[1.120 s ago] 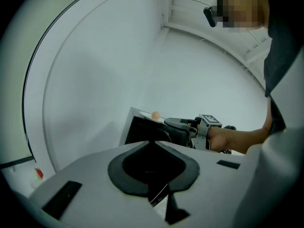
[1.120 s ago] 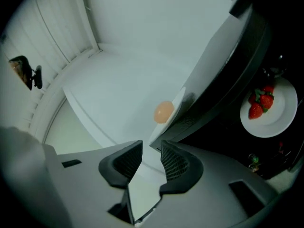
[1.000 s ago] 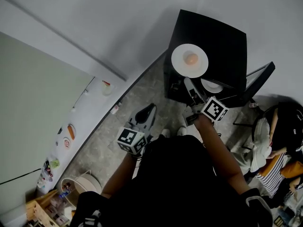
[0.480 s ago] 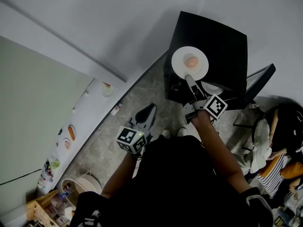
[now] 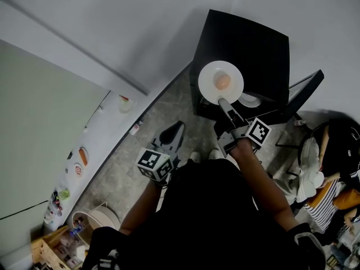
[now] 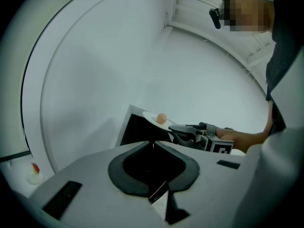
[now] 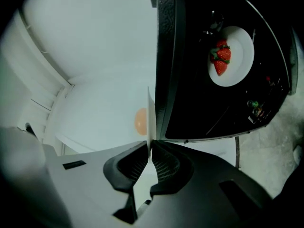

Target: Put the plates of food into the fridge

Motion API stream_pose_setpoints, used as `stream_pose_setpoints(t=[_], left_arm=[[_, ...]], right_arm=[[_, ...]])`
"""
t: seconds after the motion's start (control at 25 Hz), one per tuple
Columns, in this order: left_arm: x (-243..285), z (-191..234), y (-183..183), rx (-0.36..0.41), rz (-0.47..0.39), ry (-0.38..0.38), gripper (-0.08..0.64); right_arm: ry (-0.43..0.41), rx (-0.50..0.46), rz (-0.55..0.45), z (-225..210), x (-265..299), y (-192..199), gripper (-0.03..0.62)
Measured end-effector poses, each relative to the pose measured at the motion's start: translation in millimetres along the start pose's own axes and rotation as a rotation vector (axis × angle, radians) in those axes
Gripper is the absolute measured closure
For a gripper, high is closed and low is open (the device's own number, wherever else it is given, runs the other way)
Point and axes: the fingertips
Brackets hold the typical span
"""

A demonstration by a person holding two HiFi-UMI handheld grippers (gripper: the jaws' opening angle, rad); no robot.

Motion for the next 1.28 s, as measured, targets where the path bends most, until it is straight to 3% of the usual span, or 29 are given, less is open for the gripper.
stream_pose_setpoints(t=[0.4,0.68,0.92,1.12,1.28], left_arm=[[-12.7,-20.3,17.7,-0.023,0.015,0.000,0.535],[-24.1,-31.5,27.2,-0.027,0.016,-0.008,0.535],[-26.6,-32.4,28.6,-0.028,0.010,-0.019,0.535],[-27.0,-36.6,23.1,-0.023,-0.005,-0.019,0.535],[-30.6,-35.0,25.5,-0.026,0.001,-0.028,0.535]], right_arm=[[0.012,0.028,0.065,-5.5,-39.8,32.4,0.554],[0.025,-0.003,0.116,-11.0,-62.8,51.5,0.554],[0.059,0.041,0.122,-40.0,-70.8,50.7,0.554],[0.115,-0.030,0.148,-60.9,-73.9,48.5,0.554],[0.143,-0.032,0.150,-76.7,-71.0,45.9,0.554]])
Point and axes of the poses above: the fingertips, and each gripper's own axes: x forward along the fingers, z to its left, y out of its underside, and after that the axes turned 3 degrees about x, right-handed
